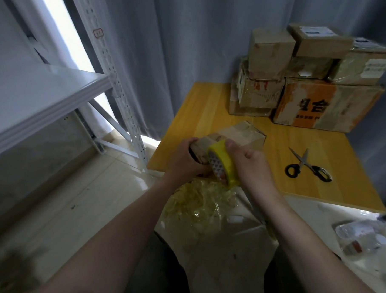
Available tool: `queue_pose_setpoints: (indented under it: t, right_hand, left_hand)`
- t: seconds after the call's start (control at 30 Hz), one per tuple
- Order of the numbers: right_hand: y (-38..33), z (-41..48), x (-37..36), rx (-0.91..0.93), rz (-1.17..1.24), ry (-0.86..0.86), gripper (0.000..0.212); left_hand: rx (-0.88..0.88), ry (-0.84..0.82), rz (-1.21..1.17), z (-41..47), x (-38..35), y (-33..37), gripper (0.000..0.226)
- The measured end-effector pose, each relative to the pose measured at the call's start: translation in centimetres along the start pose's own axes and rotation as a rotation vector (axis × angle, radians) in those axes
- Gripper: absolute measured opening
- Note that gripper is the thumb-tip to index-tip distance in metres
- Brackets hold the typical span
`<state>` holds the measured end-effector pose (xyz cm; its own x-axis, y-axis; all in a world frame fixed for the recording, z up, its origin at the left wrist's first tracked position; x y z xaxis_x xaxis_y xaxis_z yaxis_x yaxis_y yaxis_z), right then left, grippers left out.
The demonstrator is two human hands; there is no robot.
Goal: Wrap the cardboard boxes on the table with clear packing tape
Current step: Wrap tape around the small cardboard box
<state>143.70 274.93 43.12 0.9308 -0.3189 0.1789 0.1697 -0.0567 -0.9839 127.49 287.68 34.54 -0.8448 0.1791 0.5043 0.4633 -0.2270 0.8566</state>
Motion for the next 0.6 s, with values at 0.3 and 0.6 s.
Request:
queue_pose_setpoints:
  t: [0.3,0.6]
  right_hand:
    - [5.5,-3.8,0.0,-0.162,-0.038,-0.051,0.057]
    - [6.0,-3.6,-0.2,-0.172,-0.047,-0.081,0.057]
  left_hand:
    - [-0.053,-0.047,0.103,0.3,0.0,0.5,0.104]
    - [-0.193,-0.192,0.814,1.2,0.2,2.0,0.114]
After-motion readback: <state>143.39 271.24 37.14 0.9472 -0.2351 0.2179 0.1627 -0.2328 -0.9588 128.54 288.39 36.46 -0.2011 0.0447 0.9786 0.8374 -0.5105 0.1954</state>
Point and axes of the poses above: each hand's wrist, its own z-axis towards the middle knuckle, its own x-axis out of the back of the hand, y = z × x, the point moved 7 cm from there along z, towards the middle knuckle
